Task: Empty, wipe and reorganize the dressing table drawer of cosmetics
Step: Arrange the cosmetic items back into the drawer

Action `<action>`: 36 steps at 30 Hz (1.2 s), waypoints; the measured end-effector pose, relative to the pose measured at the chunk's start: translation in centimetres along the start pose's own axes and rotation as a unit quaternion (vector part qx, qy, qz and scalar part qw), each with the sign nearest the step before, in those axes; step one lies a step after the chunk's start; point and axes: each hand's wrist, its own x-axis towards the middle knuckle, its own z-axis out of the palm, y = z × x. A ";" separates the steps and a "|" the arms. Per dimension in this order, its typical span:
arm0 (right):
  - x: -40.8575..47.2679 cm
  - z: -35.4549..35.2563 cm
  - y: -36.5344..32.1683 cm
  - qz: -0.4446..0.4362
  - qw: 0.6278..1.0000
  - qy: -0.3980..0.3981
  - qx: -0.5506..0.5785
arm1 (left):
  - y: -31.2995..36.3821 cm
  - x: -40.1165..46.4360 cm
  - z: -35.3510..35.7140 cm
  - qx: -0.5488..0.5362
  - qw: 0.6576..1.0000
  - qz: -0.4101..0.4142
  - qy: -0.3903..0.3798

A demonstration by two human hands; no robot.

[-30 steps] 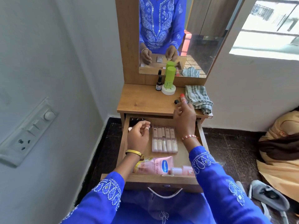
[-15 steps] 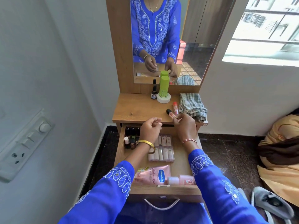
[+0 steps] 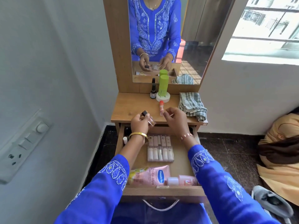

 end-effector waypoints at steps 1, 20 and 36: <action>1.1 0.2 -0.3 0.011 1.000 0.001 -0.028 | 0.0 0.1 -0.3 -0.003 1.000 -0.005 0.010; 1.2 0.2 0.6 0.137 0.975 0.000 0.174 | -1.0 -2.0 -2.2 -0.013 0.999 -0.037 -0.008; -3.3 -6.3 7.1 0.084 0.992 0.063 0.065 | -6.9 -7.4 -1.8 0.127 0.989 0.010 -0.069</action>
